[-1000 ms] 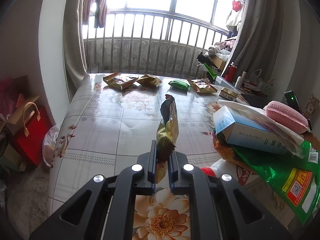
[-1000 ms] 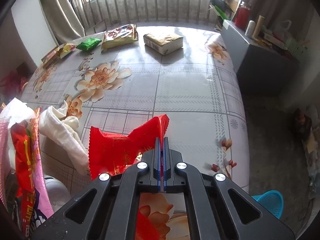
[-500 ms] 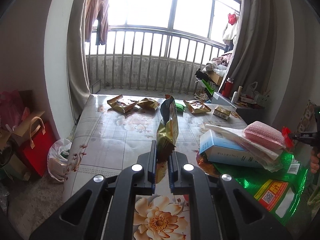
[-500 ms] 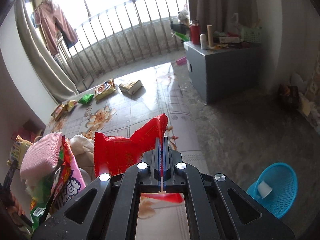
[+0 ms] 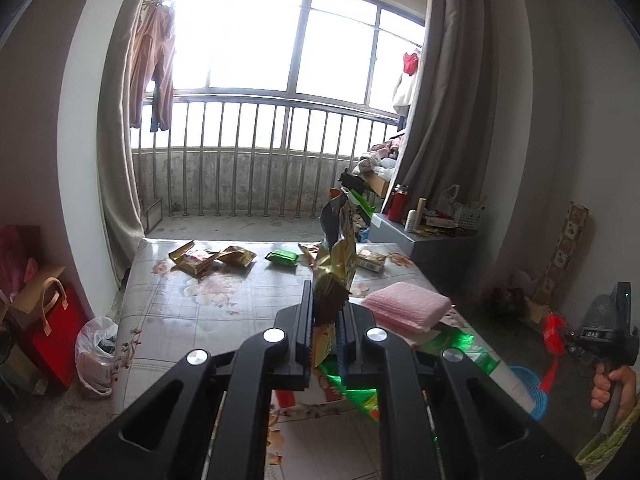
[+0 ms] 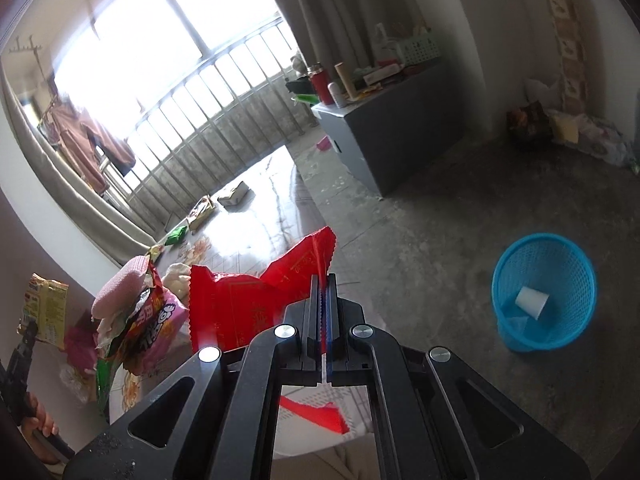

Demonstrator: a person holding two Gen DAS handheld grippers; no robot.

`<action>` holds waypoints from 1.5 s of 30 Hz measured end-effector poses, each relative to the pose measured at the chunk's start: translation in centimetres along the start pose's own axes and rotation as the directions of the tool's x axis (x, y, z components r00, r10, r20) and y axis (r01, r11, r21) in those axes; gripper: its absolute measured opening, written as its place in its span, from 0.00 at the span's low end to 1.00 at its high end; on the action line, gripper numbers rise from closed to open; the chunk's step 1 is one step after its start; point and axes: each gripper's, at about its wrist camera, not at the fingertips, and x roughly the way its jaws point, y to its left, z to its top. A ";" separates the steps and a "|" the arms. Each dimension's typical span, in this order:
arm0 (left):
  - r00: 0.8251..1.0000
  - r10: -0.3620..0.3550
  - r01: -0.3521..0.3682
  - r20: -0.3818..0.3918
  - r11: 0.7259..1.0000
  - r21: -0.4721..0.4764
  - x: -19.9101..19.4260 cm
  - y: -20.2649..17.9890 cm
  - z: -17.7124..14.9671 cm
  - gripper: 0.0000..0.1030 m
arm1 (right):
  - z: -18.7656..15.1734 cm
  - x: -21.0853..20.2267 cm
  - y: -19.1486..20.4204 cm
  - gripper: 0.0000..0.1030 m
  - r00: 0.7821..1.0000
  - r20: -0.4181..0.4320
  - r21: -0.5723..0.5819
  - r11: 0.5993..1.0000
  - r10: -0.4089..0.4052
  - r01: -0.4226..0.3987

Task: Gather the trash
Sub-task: 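Carry both items to the wastebasket and open both tools over it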

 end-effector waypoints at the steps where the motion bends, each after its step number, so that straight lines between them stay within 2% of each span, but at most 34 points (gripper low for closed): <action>1: 1.000 -0.022 0.022 0.005 1.000 0.010 -0.2 -1.0 0.2 0.09 | -0.1 -0.6 -0.7 0.00 1.000 0.005 0.013 1.000 -0.002 0.002; 6: 0.987 -0.162 0.161 0.005 0.984 0.072 0.3 -7.3 1.3 0.09 | -0.5 -3.1 -3.6 0.00 0.999 0.040 0.067 0.998 -0.024 0.022; 9: 0.965 -0.261 0.261 -0.015 0.960 0.100 1.2 -11.6 1.6 0.09 | -0.9 -4.3 -5.5 0.00 0.998 0.055 0.107 0.994 -0.035 0.029; 12: 0.935 -0.352 0.356 -0.052 0.925 0.135 2.4 -16.5 1.3 0.09 | -1.3 -5.1 -7.2 0.00 0.996 0.067 0.146 0.988 -0.051 0.041; 15: 0.896 -0.431 0.444 -0.110 0.882 0.160 3.9 -21.0 0.6 0.09 | -1.7 -6.1 -9.2 0.00 0.994 0.079 0.188 0.981 -0.068 0.052; 22: 0.814 -0.523 0.575 -0.254 0.788 0.219 8.3 -30.4 -1.8 0.09 | -2.5 -6.6 -13.4 0.00 0.992 0.078 0.281 0.957 -0.101 0.075; 26: 0.767 -0.543 0.630 -0.342 0.739 0.239 11.0 -36.0 -3.6 0.09 | -2.8 -6.0 -16.5 0.00 0.991 0.065 0.344 0.935 -0.119 0.090; 28: 0.737 -0.542 0.657 -0.403 0.713 0.243 12.9 -39.5 -5.0 0.09 | -2.9 -5.2 -18.6 0.00 0.992 0.049 0.390 0.916 -0.119 0.090; 33: 0.664 -0.493 0.696 -0.562 0.681 0.226 18.2 -47.4 -9.6 0.09 | -2.8 -2.2 -23.7 0.00 0.987 -0.024 0.470 0.870 -0.160 0.152; 35: 0.647 -0.464 0.705 -0.606 0.667 0.242 20.0 -50.1 -11.5 0.09 | -2.8 -0.7 -25.7 0.00 0.983 -0.066 0.491 0.852 -0.172 0.182; 38: 0.626 -0.429 0.713 -0.651 0.654 0.254 22.6 -53.3 -14.1 0.10 | -3.0 1.5 -28.4 0.00 0.973 -0.124 0.519 0.823 -0.196 0.232; 40: 0.619 -0.406 0.710 -0.672 0.654 0.259 24.4 -54.7 -15.5 0.10 | -3.0 2.8 -30.1 0.01 0.965 -0.157 0.542 0.799 -0.209 0.261; 42: 0.621 -0.390 0.702 -0.681 0.663 0.261 26.1 -56.1 -16.8 0.11 | -2.8 4.3 -31.9 0.07 0.958 -0.183 0.566 0.773 -0.220 0.286; 43: 0.623 -0.384 0.694 -0.681 0.673 0.255 27.0 -56.7 -17.4 0.13 | -2.7 4.9 -32.7 0.08 0.953 -0.194 0.579 0.757 -0.232 0.303; 45: 0.624 -0.365 0.677 -0.691 0.693 0.246 28.6 -57.7 -18.6 0.31 | -2.4 6.2 -33.9 0.18 0.947 -0.214 0.587 0.743 -0.240 0.321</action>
